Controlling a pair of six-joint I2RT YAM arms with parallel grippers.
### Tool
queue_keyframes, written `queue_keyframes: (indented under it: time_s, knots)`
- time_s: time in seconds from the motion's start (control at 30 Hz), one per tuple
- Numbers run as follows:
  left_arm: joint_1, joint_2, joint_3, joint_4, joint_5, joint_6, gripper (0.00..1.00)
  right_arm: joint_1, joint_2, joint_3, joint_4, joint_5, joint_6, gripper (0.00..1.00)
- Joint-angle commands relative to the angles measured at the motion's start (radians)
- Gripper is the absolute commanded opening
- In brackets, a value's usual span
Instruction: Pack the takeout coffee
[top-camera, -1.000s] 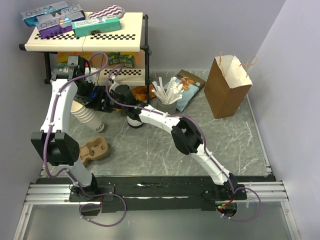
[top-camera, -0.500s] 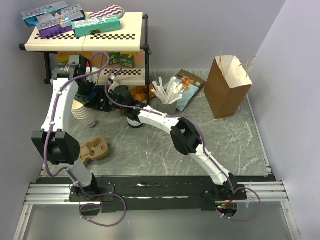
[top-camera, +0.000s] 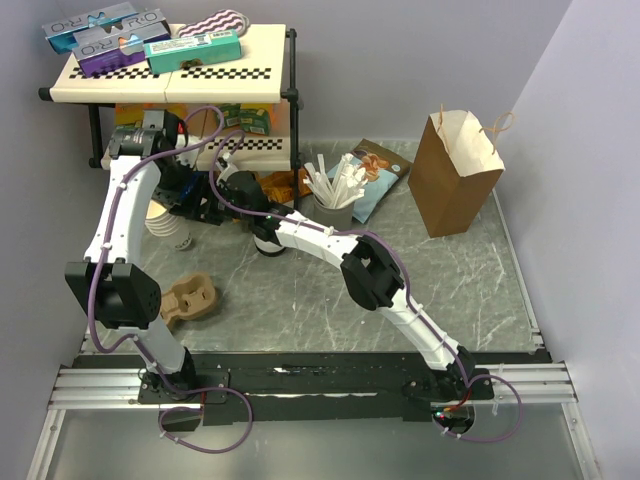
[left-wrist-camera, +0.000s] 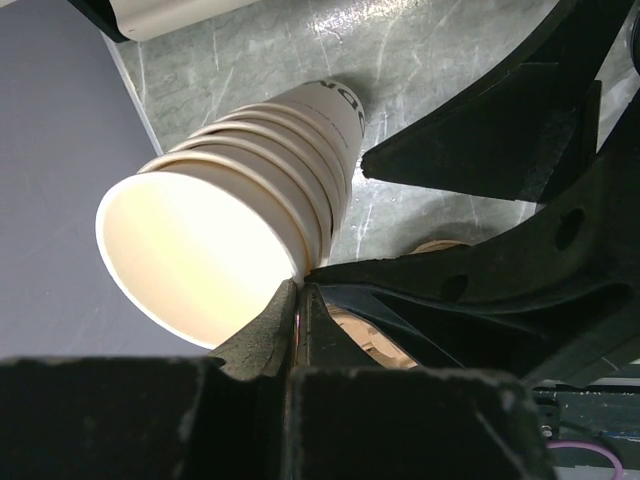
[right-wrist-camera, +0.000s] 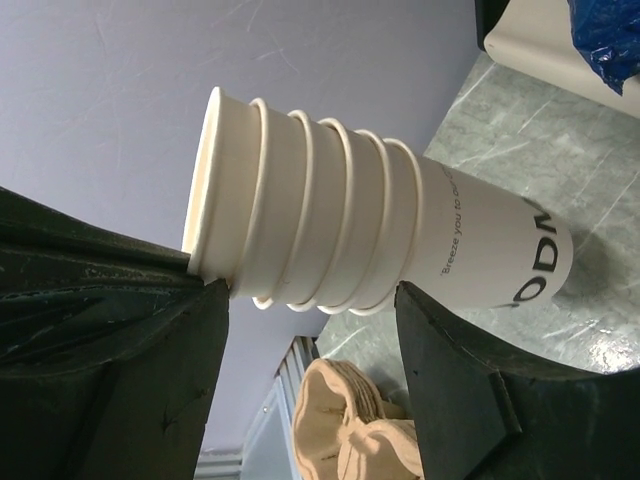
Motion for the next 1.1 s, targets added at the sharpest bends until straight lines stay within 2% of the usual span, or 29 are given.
queue_keyframes:
  time_s: [0.0,0.37,0.6,0.63,0.7,0.8,0.83,0.93,1.07]
  knots:
    - [-0.025,-0.046,0.042,-0.02,-0.001,0.015,0.01,-0.042,0.104,-0.085,-0.308,0.11,0.128,0.73]
    - [-0.036,-0.053,0.044,-0.034,-0.033,0.035,0.01,-0.044,0.092,-0.079,-0.37,0.136,0.14,0.69]
    - [-0.037,-0.089,-0.058,0.031,-0.029,0.037,0.01,-0.044,0.09,-0.095,-0.331,0.119,0.139,0.7]
    - [-0.037,-0.095,-0.076,0.04,-0.05,0.04,0.1,-0.044,0.09,-0.098,-0.322,0.11,0.14,0.7]
    - [-0.037,-0.119,-0.131,0.069,-0.082,0.049,0.15,-0.046,0.089,-0.101,-0.298,0.101,0.14,0.71]
    - [-0.037,-0.161,-0.19,0.107,-0.127,0.058,0.35,-0.046,0.082,-0.099,-0.249,0.075,0.12,0.72]
    - [-0.034,-0.173,-0.205,0.129,-0.148,0.057,0.46,-0.046,0.079,-0.098,-0.238,0.065,0.113,0.72]
    - [-0.014,-0.252,-0.288,0.176,-0.202,0.038,0.58,-0.042,0.05,-0.104,-0.171,0.009,0.057,0.73]
    - [0.032,-0.305,-0.357,0.166,-0.201,-0.04,0.62,-0.052,-0.034,-0.196,-0.118,-0.071,-0.012,0.76]
